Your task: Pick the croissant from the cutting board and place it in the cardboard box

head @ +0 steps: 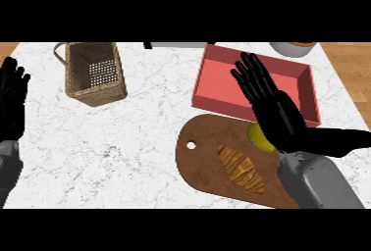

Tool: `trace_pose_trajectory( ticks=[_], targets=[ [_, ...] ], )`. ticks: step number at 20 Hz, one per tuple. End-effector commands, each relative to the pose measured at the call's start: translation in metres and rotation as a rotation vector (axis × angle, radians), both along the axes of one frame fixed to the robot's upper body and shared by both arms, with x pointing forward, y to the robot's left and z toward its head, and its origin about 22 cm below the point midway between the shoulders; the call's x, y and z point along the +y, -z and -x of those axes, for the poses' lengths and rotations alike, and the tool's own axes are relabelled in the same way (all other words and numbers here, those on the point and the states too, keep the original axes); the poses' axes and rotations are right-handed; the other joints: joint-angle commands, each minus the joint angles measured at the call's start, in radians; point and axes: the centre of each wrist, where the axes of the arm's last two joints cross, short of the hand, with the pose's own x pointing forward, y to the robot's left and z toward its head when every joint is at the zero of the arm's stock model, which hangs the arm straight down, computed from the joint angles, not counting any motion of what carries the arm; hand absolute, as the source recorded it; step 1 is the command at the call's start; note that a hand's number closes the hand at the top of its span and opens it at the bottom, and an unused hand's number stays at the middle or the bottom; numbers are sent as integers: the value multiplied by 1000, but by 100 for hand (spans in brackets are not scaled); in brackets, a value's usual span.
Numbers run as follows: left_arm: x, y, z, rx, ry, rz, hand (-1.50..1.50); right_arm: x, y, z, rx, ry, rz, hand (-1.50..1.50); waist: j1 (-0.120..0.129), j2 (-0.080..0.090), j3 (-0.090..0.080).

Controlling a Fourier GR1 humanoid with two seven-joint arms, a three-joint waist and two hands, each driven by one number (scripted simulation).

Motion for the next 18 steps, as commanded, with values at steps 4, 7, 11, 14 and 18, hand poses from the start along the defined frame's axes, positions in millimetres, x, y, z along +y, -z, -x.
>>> trace_pose_trajectory(
  ticks=[4, 7, 11, 14, 18],
  targets=[
    [-63, 20, 1, 69, 334, -52, 0, -20, 56, 32, 198, 37, 356, -150, -41, 23, 55],
    [-60, 29, 7, 105, 330, -23, 0, -17, 15, 18, 32, 319, -209, -150, -171, -12, 110],
    [-95, 40, 14, 168, 519, -43, 0, -82, 60, 35, -145, 208, 996, -150, -82, 4, 49],
    [-102, 41, 20, 170, 535, -39, 0, -91, 69, 60, -321, 208, 1154, -150, -60, -2, 54],
    [-115, 43, 24, 176, 564, -61, 0, -94, 36, 86, -440, 297, 1243, -150, -49, 5, 53]
  ],
)
